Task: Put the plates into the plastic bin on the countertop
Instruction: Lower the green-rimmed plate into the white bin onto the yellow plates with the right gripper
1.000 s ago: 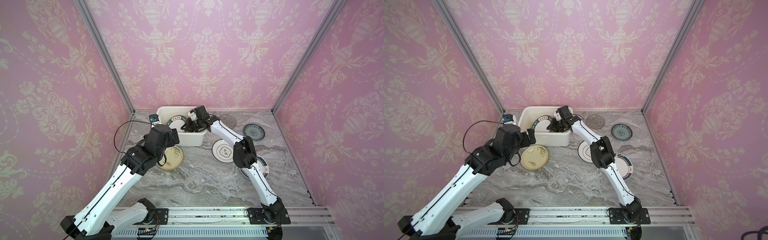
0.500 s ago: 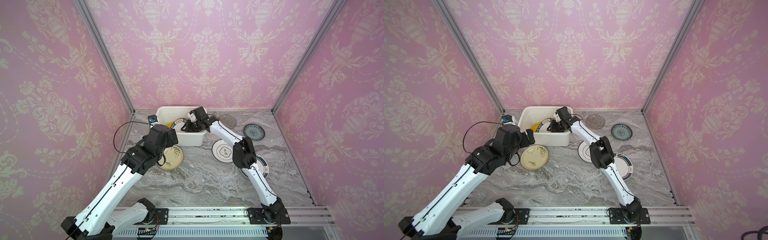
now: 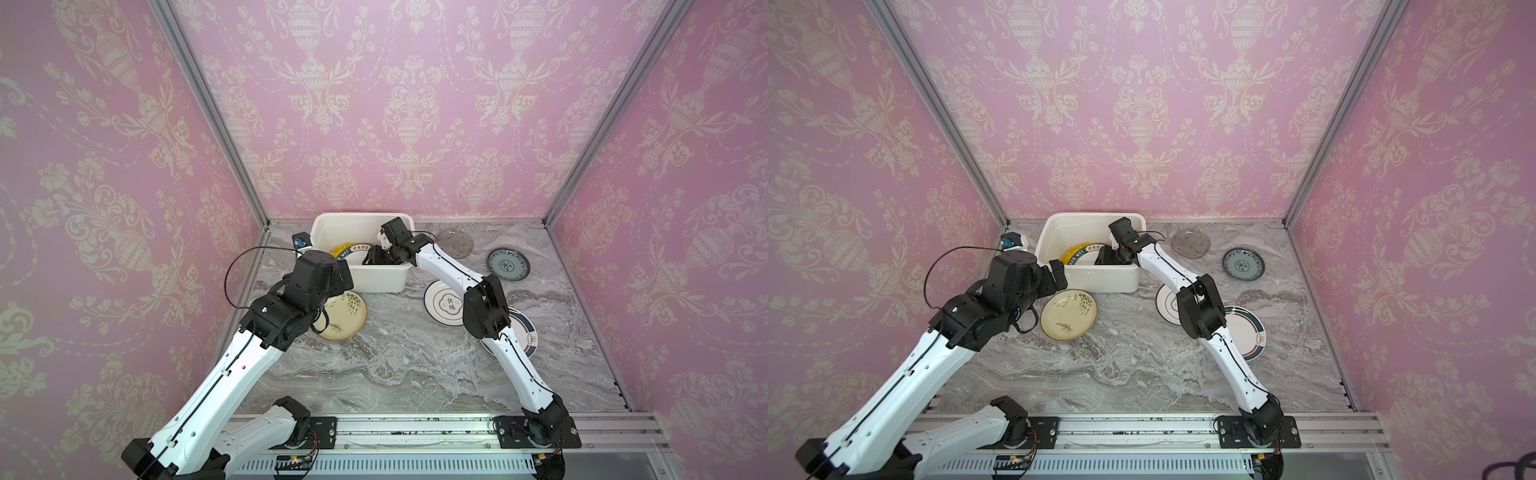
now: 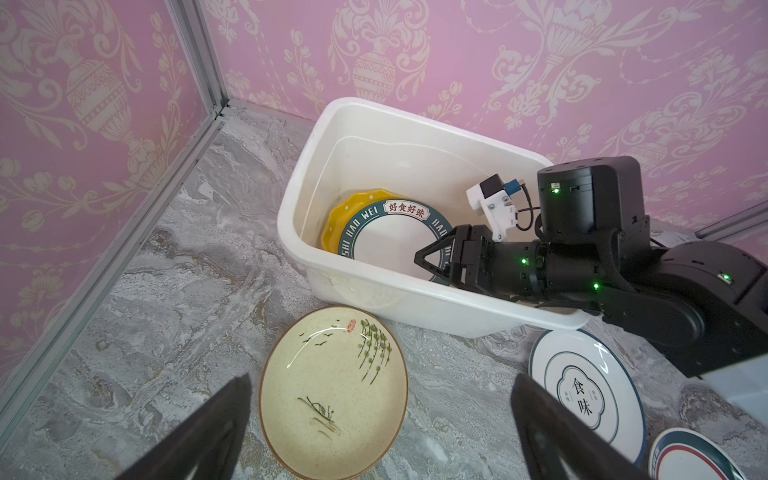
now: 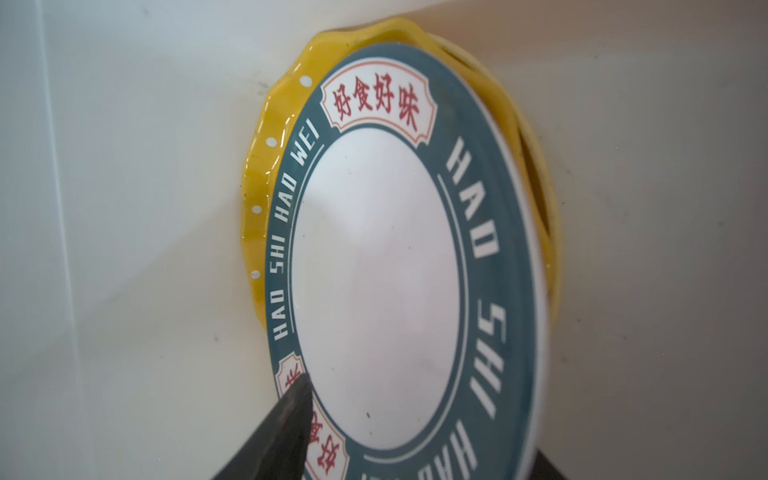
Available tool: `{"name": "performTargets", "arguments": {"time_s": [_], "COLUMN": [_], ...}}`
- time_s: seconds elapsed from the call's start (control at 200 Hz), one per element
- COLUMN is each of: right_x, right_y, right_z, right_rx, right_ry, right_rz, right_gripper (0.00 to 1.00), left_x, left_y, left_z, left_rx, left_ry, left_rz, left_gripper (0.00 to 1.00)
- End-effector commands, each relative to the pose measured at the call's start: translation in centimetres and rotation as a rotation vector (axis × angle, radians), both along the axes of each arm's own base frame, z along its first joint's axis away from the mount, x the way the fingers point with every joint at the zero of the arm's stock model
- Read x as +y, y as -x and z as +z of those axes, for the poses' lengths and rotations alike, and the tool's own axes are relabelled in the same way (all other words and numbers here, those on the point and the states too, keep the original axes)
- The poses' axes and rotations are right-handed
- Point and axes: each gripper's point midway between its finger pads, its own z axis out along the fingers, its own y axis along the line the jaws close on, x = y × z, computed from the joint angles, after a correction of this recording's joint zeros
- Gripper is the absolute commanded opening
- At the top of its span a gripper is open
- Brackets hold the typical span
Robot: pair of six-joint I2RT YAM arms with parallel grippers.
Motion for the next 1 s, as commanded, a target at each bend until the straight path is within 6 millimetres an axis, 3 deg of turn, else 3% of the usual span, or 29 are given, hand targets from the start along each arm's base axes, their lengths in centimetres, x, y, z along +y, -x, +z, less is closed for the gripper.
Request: {"name": "performTargets", "arguments": {"time_s": [0.0, 0.16, 0.405, 0.63, 0.765, 0.991], "right_x": [-0.4, 0.0, -0.3, 0.8, 1.7, 3.0], "right_y": [1.3, 2.0, 2.9, 3.4, 3.7, 4.2], "right_z": [-3.5, -4.2, -4.9, -2.8, -1.1, -0.4], "right_rx": [0.030, 0.002, -0.024, -0.118, -0.188, -0.213], "right_ry": [0.106, 0.144, 0.219, 0.233, 0.231, 0.177], "right_rz": [0.043, 0.097, 0.149, 0.230, 0.279, 0.336], "right_gripper": [0.62, 0.66, 0.81, 0.98, 1.00, 1.00], "left_x": [0.2, 0.5, 0.6, 0.7, 0.7, 1.2], "left_y": [0.4, 0.5, 0.4, 0.4, 0.5, 0.8], "left_z": [-0.4, -0.7, -0.9, -1.0, -0.9, -0.9], "left_rx": [0.011, 0.017, 0.020, 0.022, 0.020, 0.018], "left_ry": [0.025, 0.036, 0.059, 0.078, 0.085, 0.075], "left_rz": [0.002, 0.013, 0.020, 0.027, 0.029, 0.038], "left_gripper": [0.99, 0.99, 0.99, 0.99, 0.99, 0.99]}}
